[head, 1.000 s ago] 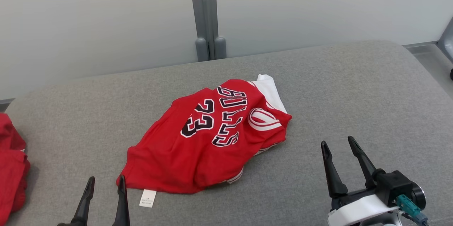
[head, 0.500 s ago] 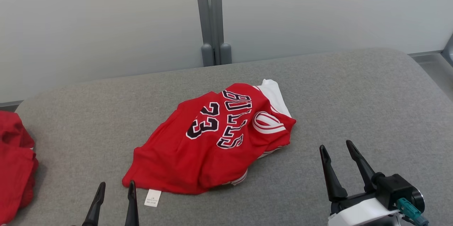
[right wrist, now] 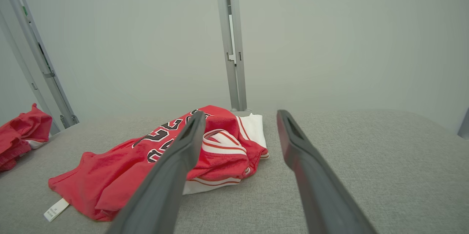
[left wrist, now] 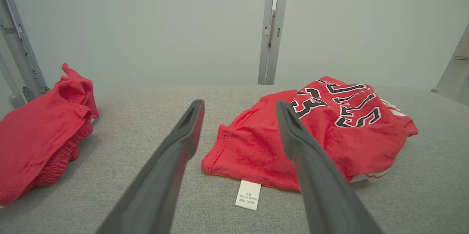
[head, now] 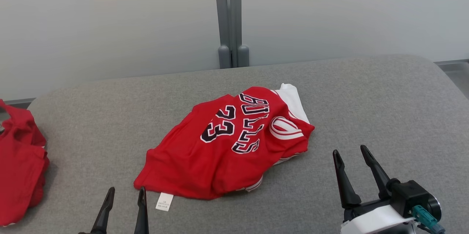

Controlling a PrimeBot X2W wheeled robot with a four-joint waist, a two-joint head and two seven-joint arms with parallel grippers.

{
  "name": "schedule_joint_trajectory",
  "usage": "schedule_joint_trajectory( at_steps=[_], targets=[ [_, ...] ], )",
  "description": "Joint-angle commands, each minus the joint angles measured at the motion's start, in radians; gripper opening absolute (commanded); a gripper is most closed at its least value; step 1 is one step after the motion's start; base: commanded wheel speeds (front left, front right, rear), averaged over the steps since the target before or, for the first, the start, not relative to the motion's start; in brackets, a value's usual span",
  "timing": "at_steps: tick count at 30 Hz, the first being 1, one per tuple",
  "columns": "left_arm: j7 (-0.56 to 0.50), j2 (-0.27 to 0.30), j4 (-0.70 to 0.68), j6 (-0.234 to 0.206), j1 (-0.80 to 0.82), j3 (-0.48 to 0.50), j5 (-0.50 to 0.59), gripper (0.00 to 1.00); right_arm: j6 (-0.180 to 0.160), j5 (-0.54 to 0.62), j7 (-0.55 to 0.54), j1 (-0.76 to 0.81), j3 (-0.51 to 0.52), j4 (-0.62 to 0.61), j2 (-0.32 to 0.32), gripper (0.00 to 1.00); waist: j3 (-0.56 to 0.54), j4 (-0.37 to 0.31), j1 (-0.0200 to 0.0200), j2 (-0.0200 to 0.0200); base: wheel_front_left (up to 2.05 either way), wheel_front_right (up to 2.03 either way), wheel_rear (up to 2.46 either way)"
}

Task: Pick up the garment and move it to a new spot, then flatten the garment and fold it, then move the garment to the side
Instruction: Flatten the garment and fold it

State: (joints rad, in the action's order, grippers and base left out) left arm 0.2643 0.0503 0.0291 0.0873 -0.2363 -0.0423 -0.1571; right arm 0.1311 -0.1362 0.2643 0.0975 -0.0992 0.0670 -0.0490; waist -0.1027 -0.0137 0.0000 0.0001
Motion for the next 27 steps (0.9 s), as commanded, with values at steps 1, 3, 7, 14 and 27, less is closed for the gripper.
schedule_joint_trajectory(
  at_steps=[1, 3, 7, 14, 27],
  targets=[
    [0.0, 0.0, -0.004, -0.005, 0.003, -0.002, 0.013, 1.0, -0.001, 0.003, 0.0, 0.01, 0.002, -0.004, -0.002, 1.0, 0.0, 0.001, 0.0, -0.0001, 0.0, 0.0, 0.0],
    [0.0, 0.0, -0.003, -0.006, 0.001, -0.004, 0.015, 1.0, -0.001, 0.002, 0.0, 0.011, 0.001, -0.004, -0.002, 1.0, 0.0, 0.002, 0.0, -0.0001, 0.0, 0.0, 0.0],
    [0.0, 0.0, -0.005, -0.005, 0.002, -0.01, 0.022, 1.0, -0.001, -0.001, 0.0, 0.011, 0.002, -0.006, -0.002, 1.0, 0.003, 0.004, 0.0, -0.0001, 0.0, 0.0, 0.0],
    [0.0, 0.0, -0.001, 0.019, 0.023, -0.061, 0.006, 1.0, -0.001, 0.003, 0.0, 0.0, 0.006, -0.008, -0.002, 1.0, 0.027, 0.009, 0.0, -0.0001, 0.0, 0.0, 0.0],
    [0.0, 0.014, 0.233, 0.044, 0.245, -0.439, -0.037, 1.0, -0.001, 0.006, 0.0, -0.084, -0.005, -0.023, -0.002, 1.0, 0.165, -0.041, 0.0, -0.0001, 0.0, 0.0, 0.0]
  ],
)
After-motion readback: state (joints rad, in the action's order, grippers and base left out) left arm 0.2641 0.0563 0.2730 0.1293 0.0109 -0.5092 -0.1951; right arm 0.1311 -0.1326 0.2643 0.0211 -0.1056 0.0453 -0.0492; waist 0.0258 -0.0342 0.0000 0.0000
